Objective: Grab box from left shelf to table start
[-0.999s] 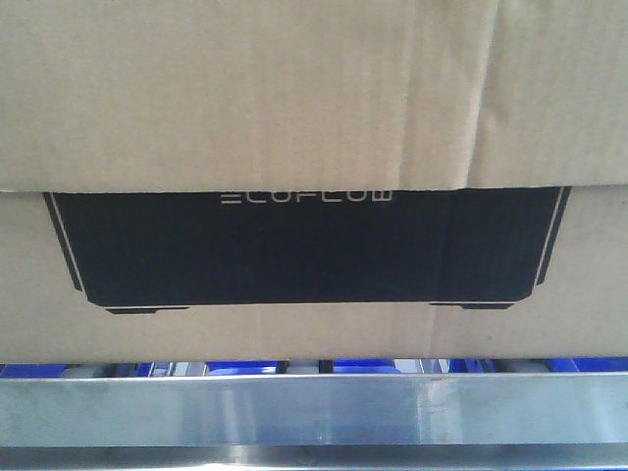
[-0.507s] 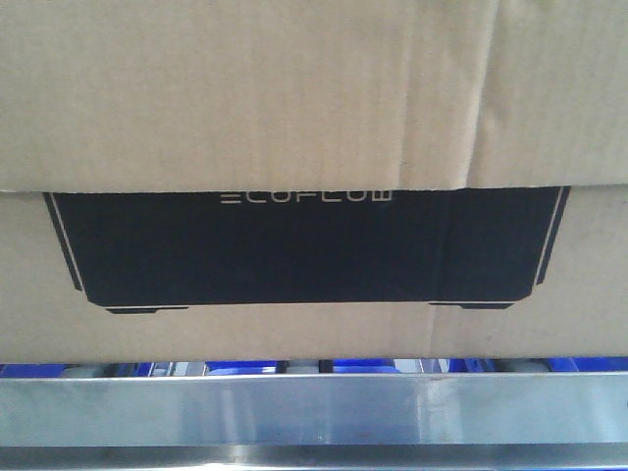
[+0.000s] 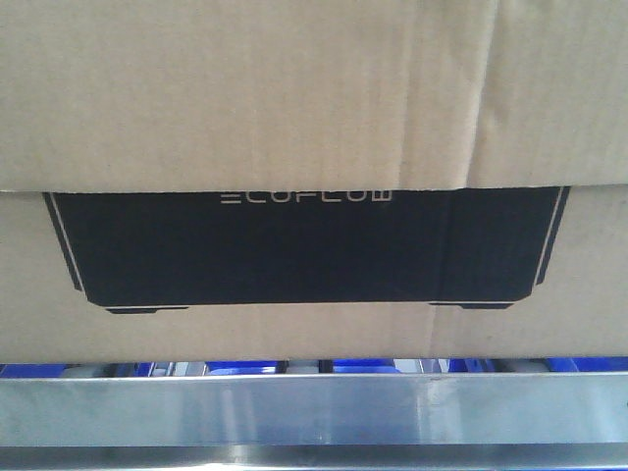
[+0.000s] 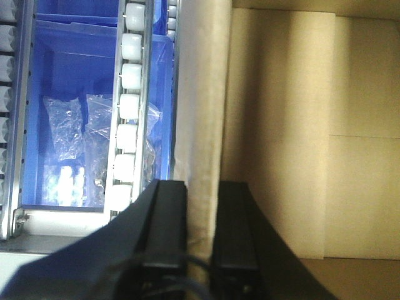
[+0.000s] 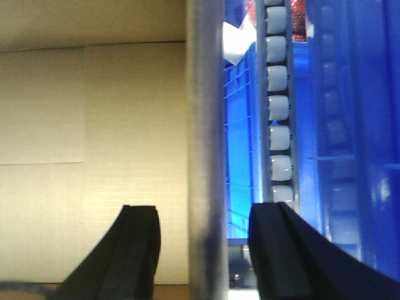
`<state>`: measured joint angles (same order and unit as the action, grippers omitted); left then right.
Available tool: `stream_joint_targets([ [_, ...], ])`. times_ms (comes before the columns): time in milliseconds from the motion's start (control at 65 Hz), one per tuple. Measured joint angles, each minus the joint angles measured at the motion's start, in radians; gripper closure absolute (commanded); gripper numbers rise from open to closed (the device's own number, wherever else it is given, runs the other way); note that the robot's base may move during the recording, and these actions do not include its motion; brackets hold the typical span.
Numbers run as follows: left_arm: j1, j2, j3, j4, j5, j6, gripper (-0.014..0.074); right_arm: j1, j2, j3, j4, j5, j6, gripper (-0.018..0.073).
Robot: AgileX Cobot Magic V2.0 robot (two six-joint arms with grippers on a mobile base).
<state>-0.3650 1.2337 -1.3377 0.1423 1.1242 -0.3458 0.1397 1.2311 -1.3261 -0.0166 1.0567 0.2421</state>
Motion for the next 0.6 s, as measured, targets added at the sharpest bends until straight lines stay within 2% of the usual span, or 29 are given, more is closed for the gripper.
stream_joint_targets([
  [77, 0.000, 0.000, 0.000, 0.000, 0.000, 0.000, 0.0699, 0.000, 0.000, 0.000, 0.000, 0.000, 0.000, 0.0132],
  [138, 0.000, 0.000, 0.000, 0.000, 0.000, 0.000, 0.0699, 0.000, 0.000, 0.000, 0.000, 0.000, 0.000, 0.0188],
  [323, 0.000, 0.000, 0.000, 0.000, 0.000, 0.000, 0.0699, 0.000, 0.000, 0.000, 0.000, 0.000, 0.000, 0.0526],
  [400, 0.000, 0.000, 0.000, 0.000, 0.000, 0.000, 0.0699, 0.000, 0.000, 0.000, 0.000, 0.000, 0.000, 0.0490],
  [600, 0.000, 0.000, 0.000, 0.000, 0.000, 0.000, 0.0699, 0.000, 0.000, 0.000, 0.000, 0.000, 0.000, 0.0490],
])
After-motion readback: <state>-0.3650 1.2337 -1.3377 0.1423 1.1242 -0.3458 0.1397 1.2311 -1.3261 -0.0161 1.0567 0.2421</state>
